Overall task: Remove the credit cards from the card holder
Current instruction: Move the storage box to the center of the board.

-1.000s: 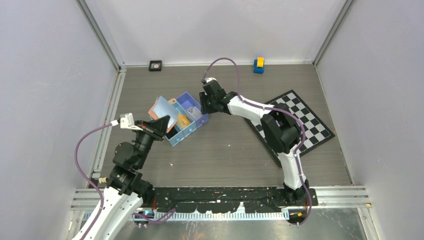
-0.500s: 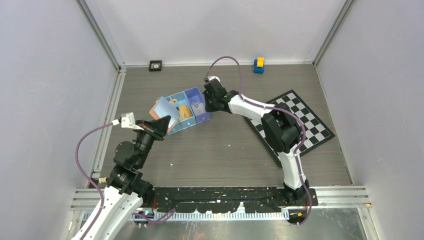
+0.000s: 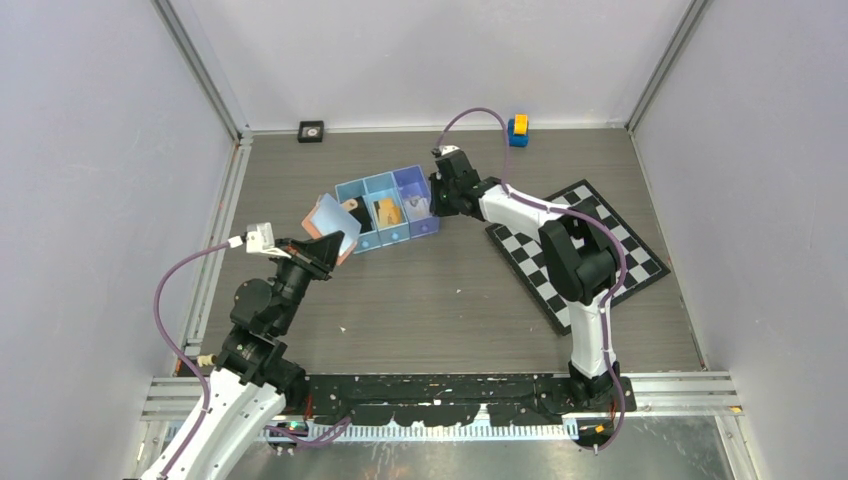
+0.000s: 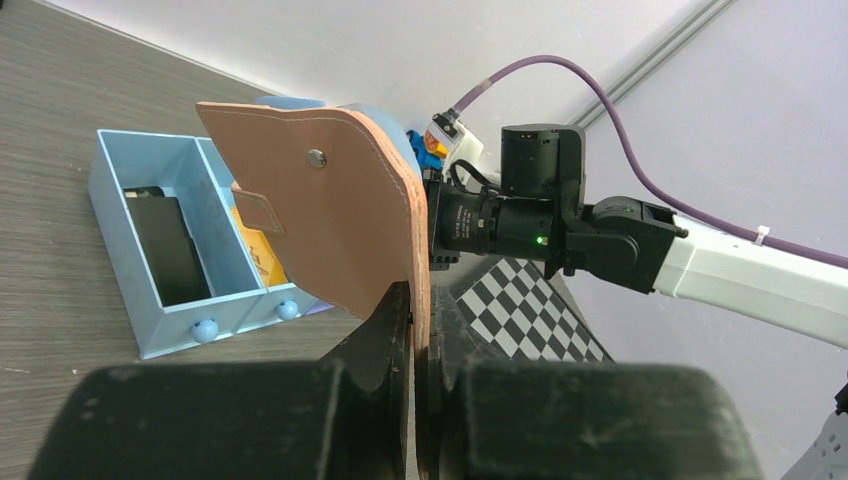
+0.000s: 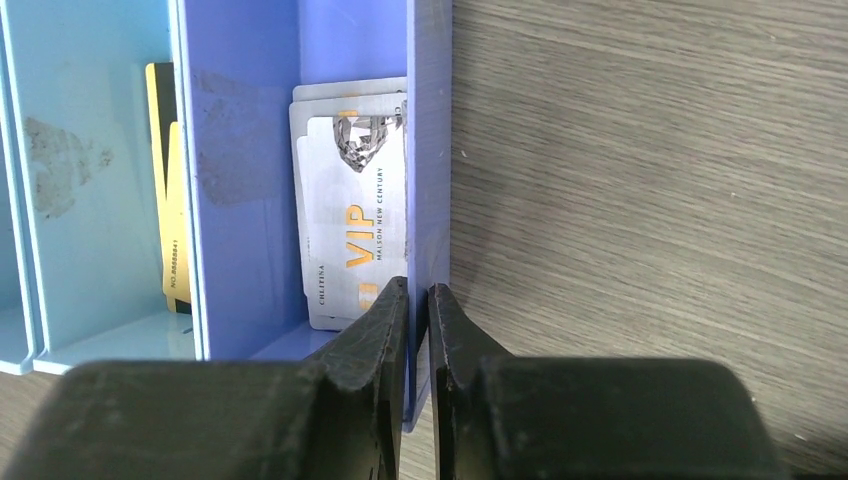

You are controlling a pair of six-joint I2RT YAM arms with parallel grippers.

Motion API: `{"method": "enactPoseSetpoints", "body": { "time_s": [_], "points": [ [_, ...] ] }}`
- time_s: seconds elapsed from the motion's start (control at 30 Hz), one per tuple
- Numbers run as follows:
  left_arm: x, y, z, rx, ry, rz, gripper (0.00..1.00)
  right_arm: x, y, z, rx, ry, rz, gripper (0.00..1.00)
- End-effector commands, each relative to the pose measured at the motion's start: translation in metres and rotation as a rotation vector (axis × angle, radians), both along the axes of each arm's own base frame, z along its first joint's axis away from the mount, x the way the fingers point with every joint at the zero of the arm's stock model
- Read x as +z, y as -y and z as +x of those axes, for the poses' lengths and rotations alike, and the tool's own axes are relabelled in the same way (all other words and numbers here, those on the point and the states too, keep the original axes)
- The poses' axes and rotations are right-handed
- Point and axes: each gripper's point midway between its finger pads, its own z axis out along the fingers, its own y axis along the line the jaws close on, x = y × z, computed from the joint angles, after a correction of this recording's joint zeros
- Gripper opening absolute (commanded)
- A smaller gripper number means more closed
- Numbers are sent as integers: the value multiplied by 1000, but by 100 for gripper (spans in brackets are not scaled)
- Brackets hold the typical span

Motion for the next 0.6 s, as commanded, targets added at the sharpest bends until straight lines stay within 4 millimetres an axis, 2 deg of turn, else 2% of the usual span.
{"method": "enactPoseSetpoints", "body": {
  "time_s": [0.0,0.13,0.27,0.47,0.5,0.53,0.57],
  "points": [
    [24,2,-1,-12,80,-32,0,40,-32,1,115,89,105,16],
    [21,4,1,-21,70,-27,0,32,-34,-1,157,78,82,15],
    [20,8,3,-35,60,-23,0,41,-54,-19,264,95,104,16],
    [19,12,4,-52,52,-17,0,47,-65,-27,303,88,145,20],
    [19,13,5,-55,54,-18,0,49,-65,-28,298,84,151,23],
    [19,15,5,-64,54,-16,0,52,-63,-26,267,83,156,34],
    [20,16,4,-73,59,-17,0,55,-59,-22,230,91,150,40]
  ]
}}
